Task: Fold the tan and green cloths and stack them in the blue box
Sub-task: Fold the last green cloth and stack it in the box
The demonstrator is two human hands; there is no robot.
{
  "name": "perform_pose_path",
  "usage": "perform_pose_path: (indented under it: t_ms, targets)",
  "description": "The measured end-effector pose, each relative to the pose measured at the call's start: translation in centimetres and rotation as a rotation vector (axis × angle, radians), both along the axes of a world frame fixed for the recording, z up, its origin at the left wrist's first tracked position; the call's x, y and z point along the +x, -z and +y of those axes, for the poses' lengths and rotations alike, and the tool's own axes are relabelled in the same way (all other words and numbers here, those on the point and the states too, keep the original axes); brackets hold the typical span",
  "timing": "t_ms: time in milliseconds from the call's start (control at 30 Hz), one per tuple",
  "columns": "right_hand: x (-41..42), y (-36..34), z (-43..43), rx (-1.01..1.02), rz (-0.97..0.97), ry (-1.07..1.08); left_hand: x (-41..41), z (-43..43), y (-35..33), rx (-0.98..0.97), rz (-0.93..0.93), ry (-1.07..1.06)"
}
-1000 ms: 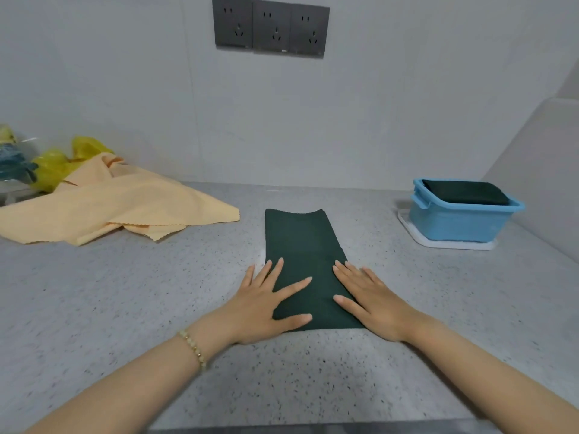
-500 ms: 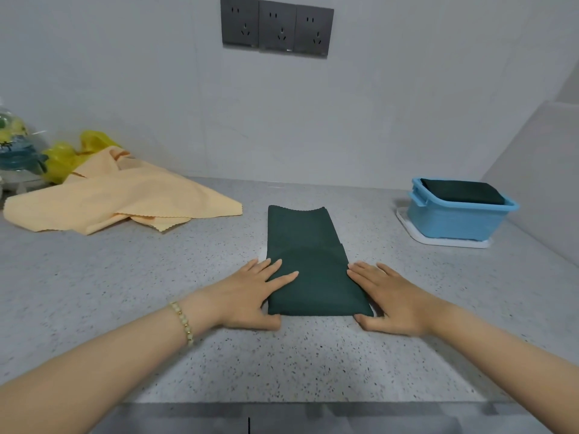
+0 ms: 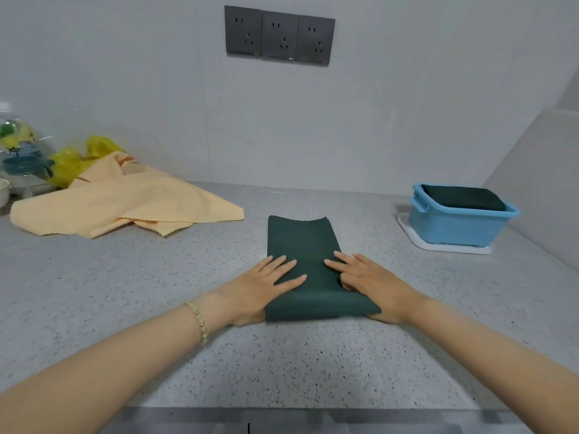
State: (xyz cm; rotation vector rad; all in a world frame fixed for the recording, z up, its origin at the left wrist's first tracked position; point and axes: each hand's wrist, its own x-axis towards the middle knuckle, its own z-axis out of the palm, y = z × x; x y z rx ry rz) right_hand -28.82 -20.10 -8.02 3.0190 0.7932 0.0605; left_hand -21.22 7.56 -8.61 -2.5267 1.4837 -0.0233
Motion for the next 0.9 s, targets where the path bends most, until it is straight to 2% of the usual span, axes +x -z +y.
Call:
perform_pose_path:
  t_ms: [133,267,400,500,567,667,767,900]
  targets:
    - [-3.5,0.8,1.0,0.099,0.078,0.004,-2.1,1.8,1.3,0.015,0.081,0.039]
    - [-5.2,1.4,1.5,0.284,0.09,0.07,-2.6,2.7,1.7,-0.109,0.153,0.006]
    - [-4.5,0.7,1.8,0.501,0.111,0.165,-1.8,2.2,0.9,-0.386,0.269,-0.075]
    - [-2.5,-0.8,2.1,0.746,0.156,0.271,-0.9,1.3,-0.6,-0.668,0.558,-0.236]
    - [-0.6,-1.5,2.4,0.835,0.147,0.346,0.4,0.4,-1.3,-0.783,0.667,-0.359]
    - [2.2,-1.1,2.7,0.913,0.186,0.592,2.3,-0.5,-1.1,-0.852,0.722,-0.568]
    - [3.7,0.1,2.5,0.891,0.124,0.797,3.1,-0.4,0.0,-0.868,0.694,-0.648]
    - [4.0,0.5,3.2,0.803,0.057,0.87,3.1,-0.7,0.5,-0.886,0.607,-0.711]
